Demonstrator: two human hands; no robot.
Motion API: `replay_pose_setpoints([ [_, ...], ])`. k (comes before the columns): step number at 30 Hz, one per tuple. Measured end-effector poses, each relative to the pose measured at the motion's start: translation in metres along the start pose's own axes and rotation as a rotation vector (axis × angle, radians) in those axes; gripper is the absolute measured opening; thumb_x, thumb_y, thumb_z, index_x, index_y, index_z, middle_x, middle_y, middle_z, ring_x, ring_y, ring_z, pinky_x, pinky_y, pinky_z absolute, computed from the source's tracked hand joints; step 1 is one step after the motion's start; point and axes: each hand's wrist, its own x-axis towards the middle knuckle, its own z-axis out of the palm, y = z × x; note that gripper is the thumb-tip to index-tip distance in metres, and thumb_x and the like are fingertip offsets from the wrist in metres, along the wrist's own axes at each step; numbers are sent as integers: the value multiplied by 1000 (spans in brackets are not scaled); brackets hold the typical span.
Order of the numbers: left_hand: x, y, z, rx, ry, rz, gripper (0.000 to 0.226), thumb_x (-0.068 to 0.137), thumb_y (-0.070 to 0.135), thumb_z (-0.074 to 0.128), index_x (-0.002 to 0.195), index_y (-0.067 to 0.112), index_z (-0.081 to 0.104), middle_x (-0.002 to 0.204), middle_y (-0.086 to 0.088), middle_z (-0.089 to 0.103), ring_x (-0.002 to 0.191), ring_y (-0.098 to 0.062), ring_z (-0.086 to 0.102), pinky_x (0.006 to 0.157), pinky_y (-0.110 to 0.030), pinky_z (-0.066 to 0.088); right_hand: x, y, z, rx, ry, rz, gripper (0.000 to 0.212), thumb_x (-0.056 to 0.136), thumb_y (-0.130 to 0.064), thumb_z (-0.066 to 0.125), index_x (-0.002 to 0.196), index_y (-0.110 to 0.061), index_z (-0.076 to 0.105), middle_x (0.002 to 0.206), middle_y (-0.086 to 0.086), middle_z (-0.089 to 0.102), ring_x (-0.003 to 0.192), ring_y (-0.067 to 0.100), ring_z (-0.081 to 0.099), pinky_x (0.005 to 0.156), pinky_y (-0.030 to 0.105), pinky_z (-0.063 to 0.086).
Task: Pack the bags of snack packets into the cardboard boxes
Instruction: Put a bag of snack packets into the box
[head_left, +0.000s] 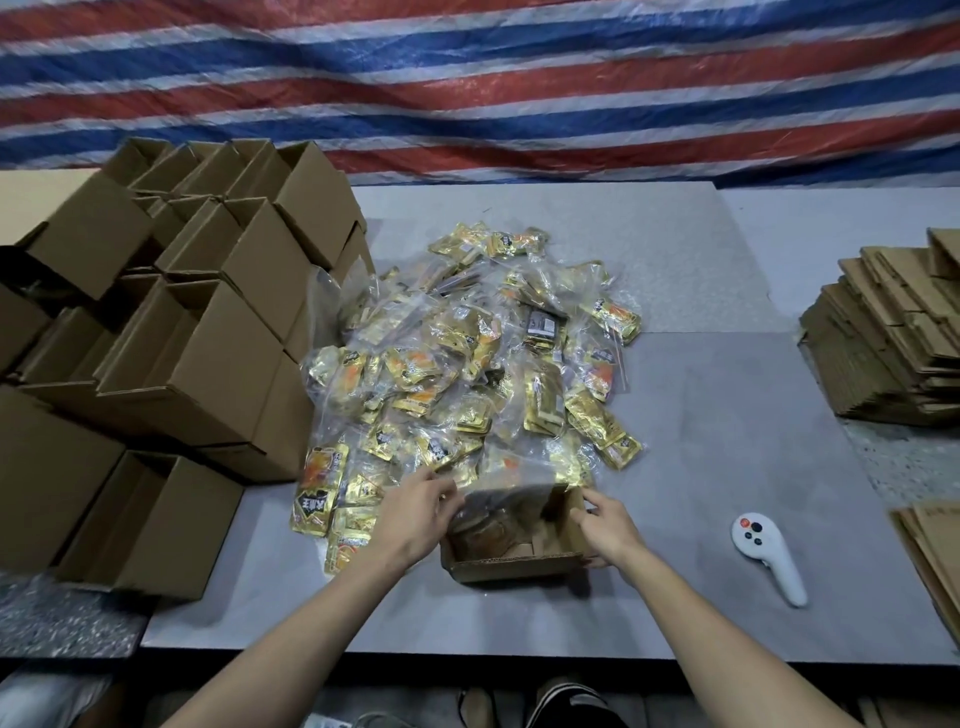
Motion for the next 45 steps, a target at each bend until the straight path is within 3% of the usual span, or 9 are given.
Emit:
replay_pose_setpoints([
  [7,15,9,-5,84,34,11,20,100,34,50,110,23,63,102,2,61,94,-23,62,79,-39,53,3,4,-3,16,0,37,41,98,-19,51,139,-25,53,137,8,57,120,32,58,99,50,52],
  [13,5,14,22,292,106,363,41,83,17,69,121,33,67,98,4,60,90,-20,57,75,-32,45,0,3,0,92,-18,89,44,98,-18,51,141,-28,51,119,9,59,95,30,64,65,46,63],
  [21,23,29,41,670,-496,204,40,96,31,35,115,11,65,123,-10,65,119,-27,52,111,-44,24,3,7,-1,49,-34,54,45,96,-23,59,140,-28,53,123,2,62,101,17,62,88,41,57],
  [25,41,39,24,310,-595,75,38,95,39,38,115,23,66,115,-5,69,105,-24,63,93,-39,44,5,12,2,71,-46,72,39,96,-20,58,133,-30,59,113,2,70,93,21,71,87,43,58],
  [29,73,33,4,-91,-295,-93,17,94,35,51,94,25,65,85,4,69,68,-10,60,68,-30,54,1,10,4,155,-40,92,27,97,-18,58,111,-41,59,93,-6,68,65,16,73,55,39,61],
  [34,130,27,21,-513,-184,-476,20,96,20,59,89,2,63,79,-8,67,57,-18,54,61,-33,49,1,8,5,115,-16,73,26,97,-18,57,116,-36,61,101,-5,67,85,25,72,79,51,60],
  [38,154,27,45,-773,-238,-793,23,90,14,71,82,3,53,73,-13,59,49,-21,59,65,-40,62,-7,4,6,192,-29,136,5,92,-44,61,96,-45,58,100,-20,59,82,15,65,60,43,63],
  [42,160,30,64,-814,-227,-876,26,83,18,78,83,4,55,85,-16,62,54,-23,63,39,-27,53,-7,4,8,71,-46,91,54,64,-76,70,101,-38,63,102,-18,66,90,10,66,69,38,61],
  [45,164,32,73,-909,-165,-924,23,81,14,78,86,2,58,84,-17,65,51,-18,60,37,-21,48,-5,6,14,-119,-15,70,46,70,-64,74,101,-35,56,98,-17,65,90,10,64,82,35,55],
])
